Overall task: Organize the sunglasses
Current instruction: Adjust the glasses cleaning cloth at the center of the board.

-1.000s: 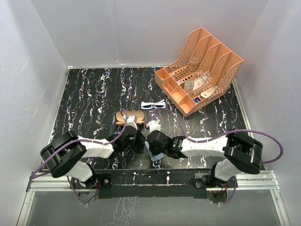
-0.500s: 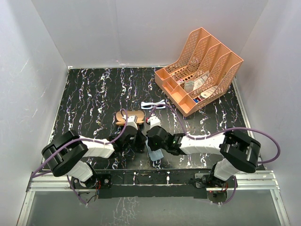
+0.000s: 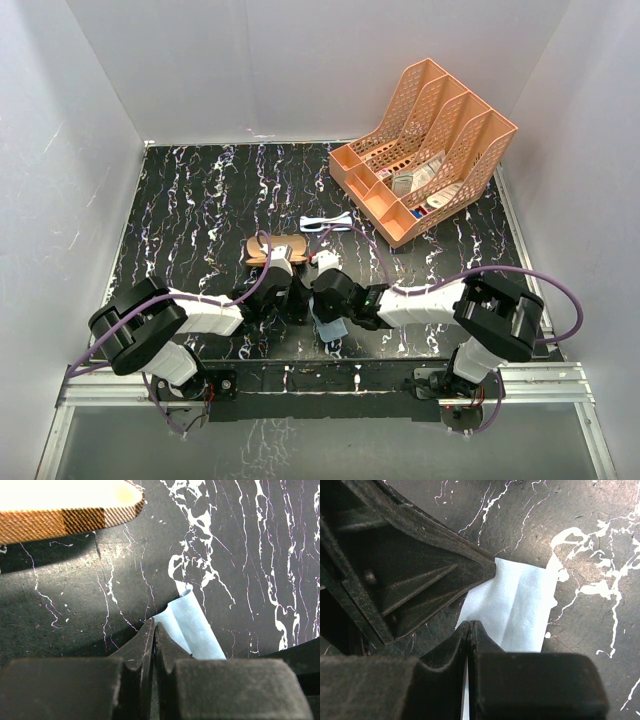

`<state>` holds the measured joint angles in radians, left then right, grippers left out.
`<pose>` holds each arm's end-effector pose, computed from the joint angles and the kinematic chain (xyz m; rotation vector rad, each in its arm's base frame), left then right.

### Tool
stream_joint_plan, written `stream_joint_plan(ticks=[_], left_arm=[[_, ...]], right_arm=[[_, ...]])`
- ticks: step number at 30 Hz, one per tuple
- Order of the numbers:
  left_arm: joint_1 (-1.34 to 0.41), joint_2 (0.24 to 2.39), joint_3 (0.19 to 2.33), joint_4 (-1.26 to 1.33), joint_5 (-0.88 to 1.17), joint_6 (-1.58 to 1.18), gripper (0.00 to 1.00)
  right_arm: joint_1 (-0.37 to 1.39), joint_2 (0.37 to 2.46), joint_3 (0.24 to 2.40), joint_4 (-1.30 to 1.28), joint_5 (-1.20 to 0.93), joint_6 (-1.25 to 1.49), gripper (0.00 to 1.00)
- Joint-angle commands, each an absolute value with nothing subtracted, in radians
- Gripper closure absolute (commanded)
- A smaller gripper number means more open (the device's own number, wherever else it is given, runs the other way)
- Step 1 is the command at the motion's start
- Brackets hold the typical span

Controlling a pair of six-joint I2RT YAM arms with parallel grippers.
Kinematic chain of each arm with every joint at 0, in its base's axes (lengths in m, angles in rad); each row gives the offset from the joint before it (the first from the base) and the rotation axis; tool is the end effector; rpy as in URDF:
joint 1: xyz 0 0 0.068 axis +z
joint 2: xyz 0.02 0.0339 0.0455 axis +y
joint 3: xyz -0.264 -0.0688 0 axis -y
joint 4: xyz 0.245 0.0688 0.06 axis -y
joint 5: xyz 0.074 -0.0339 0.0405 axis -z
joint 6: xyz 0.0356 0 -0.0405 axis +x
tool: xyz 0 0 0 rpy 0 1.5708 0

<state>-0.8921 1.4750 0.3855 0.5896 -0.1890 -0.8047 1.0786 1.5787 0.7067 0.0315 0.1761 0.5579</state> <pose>0.1665 -0.1958 0.1347 -0.0271 2.1725 -0.8296 0.1465 0.2600 0.1473 -0.5544 2.4044 0.5394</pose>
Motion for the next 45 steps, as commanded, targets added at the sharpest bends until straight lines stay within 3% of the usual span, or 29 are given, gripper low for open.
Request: stream_joint_plan(ticks=[1, 31, 45], left_arm=[[-0.889, 1.482, 0.365, 0.483, -0.184, -0.795, 1.0], [-0.89, 1.501, 0.374, 0.482, -0.183, -0.792, 1.0], [-0.889, 1.505, 0.376, 0.483, -0.179, -0.788, 1.0]], right_arm=[[1.078, 1.545, 0.672, 0.058, 0.16, 0.571, 1.0], [1.101, 1.362, 0.479, -0.044, 0.11, 0.631, 1.0], [1.108, 1.323, 0.511, -0.08, 0.141, 0.625, 1.0]])
